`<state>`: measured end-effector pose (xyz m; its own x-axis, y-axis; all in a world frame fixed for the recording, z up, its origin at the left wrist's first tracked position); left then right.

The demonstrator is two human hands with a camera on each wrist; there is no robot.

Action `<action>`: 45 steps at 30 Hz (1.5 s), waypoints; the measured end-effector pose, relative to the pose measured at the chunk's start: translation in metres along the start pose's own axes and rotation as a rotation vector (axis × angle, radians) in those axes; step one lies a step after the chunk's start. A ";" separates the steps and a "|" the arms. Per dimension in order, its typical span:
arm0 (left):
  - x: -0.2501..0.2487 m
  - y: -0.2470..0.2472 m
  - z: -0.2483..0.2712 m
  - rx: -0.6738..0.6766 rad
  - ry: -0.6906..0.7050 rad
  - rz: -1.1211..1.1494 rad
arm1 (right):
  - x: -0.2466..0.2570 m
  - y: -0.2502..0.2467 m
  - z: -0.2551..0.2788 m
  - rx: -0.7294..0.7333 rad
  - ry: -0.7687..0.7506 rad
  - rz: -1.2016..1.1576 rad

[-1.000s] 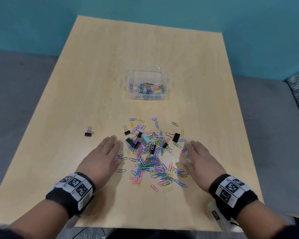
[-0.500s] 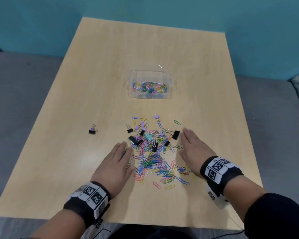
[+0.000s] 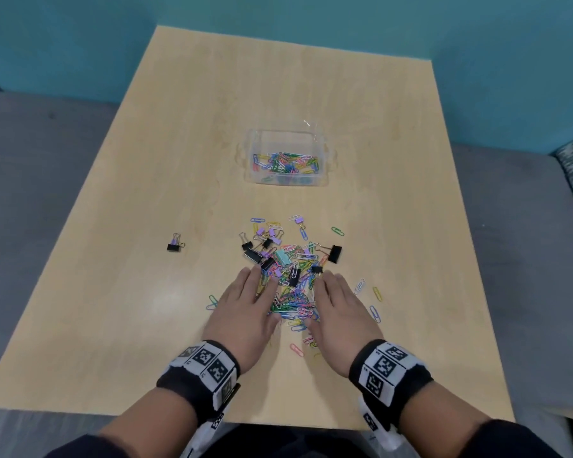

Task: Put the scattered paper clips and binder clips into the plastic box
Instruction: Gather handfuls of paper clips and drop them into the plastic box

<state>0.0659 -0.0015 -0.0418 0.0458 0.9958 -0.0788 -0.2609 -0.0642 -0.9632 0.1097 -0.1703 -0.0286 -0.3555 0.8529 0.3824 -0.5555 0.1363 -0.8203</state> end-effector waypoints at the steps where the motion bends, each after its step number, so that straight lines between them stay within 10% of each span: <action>1: 0.001 0.001 0.000 0.005 -0.002 -0.008 | 0.000 0.002 -0.002 0.007 -0.006 0.016; 25: -0.012 0.001 0.008 -0.078 0.221 0.017 | 0.019 0.002 -0.002 -0.064 -0.184 0.080; 45: 0.008 -0.006 -0.015 -0.075 0.043 -0.011 | 0.012 -0.016 -0.029 -0.145 -0.119 0.131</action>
<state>0.0826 0.0056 -0.0406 0.0902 0.9929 -0.0775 -0.1873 -0.0596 -0.9805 0.1358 -0.1471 -0.0235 -0.5084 0.8037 0.3090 -0.3878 0.1067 -0.9155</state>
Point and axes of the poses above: each hand's wrist, its own z-axis away from the middle knuckle, its own y-axis out of the palm, x = y × z, the point moved 5 cm from there along -z, towards the middle knuckle, and after that the axes turned 11 degrees about -z, right-handed, at the moved point
